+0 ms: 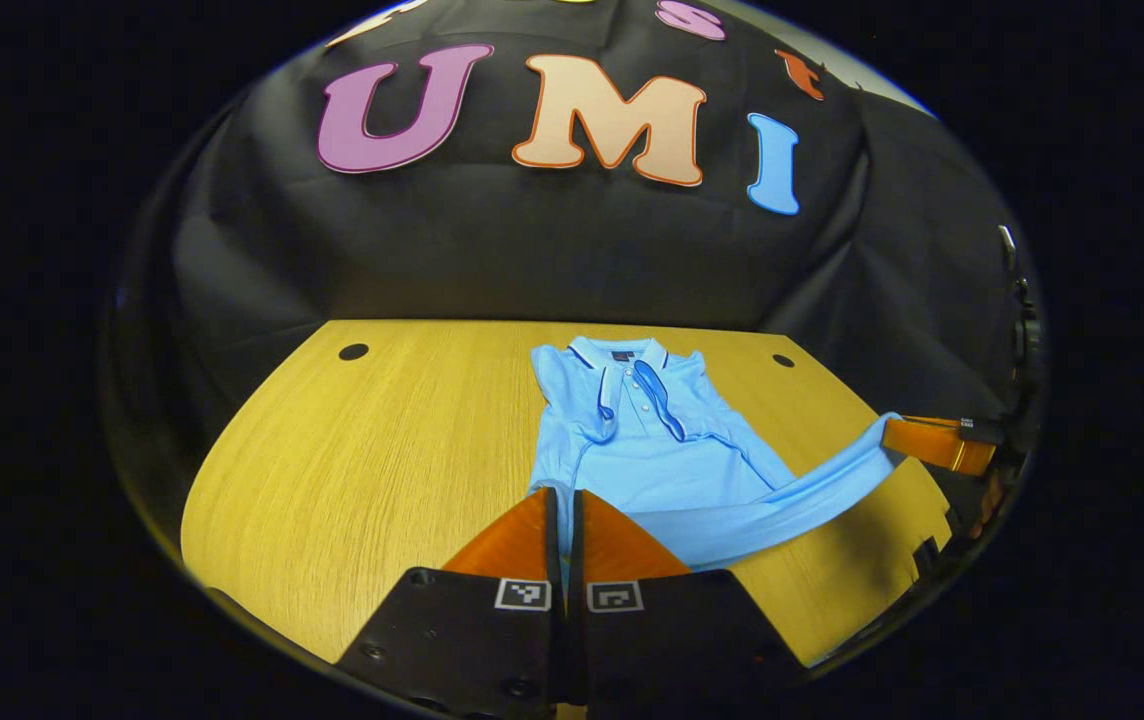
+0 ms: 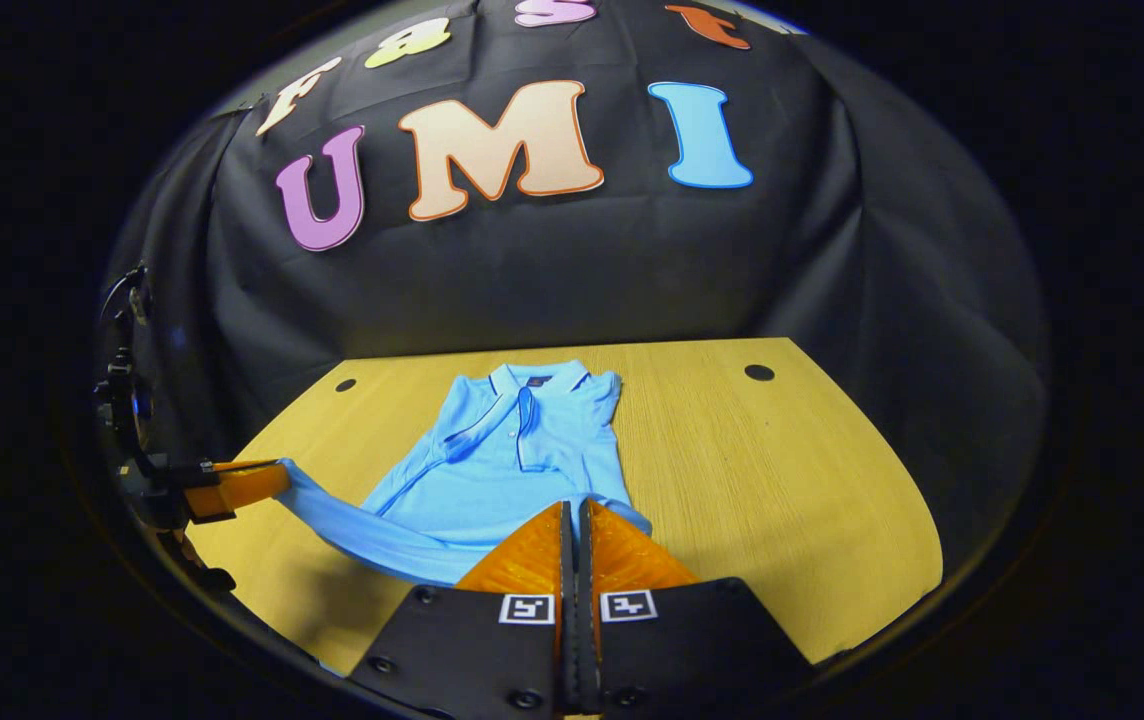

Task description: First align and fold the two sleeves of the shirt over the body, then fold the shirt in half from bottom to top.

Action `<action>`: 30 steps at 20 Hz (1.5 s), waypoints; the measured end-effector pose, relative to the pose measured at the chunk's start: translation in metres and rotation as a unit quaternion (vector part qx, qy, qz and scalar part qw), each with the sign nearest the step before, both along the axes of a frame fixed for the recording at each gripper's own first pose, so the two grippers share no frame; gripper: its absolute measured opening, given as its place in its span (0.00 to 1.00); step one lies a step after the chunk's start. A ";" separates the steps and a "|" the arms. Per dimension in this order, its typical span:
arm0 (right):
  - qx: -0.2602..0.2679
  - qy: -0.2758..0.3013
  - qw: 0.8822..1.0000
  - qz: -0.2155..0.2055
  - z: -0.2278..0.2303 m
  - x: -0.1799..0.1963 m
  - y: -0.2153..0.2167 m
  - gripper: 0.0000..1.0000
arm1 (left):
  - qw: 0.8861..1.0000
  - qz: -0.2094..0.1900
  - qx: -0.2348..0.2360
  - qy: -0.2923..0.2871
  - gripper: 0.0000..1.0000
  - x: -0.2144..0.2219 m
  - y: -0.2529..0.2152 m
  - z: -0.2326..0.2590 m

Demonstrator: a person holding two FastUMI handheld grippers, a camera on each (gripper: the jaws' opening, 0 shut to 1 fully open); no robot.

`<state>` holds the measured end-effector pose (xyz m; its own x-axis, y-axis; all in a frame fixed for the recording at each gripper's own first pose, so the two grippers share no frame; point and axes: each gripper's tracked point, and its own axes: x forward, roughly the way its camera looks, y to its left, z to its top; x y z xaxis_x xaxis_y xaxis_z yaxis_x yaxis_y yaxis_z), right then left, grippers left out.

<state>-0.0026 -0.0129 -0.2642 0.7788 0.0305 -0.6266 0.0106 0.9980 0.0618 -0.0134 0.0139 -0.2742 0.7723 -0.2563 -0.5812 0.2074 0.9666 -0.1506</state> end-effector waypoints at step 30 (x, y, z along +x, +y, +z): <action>-0.024 -0.031 0.998 -0.059 -0.094 0.238 -0.001 0.63 | 0.999 0.016 0.016 -0.030 0.99 0.256 0.000 -0.061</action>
<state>0.2355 -0.0135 -0.3578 0.8119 -0.0922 -0.5765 0.1253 0.9920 0.0179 0.2426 0.0136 -0.3353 0.8139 -0.2125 -0.5407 0.1839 0.9771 -0.1073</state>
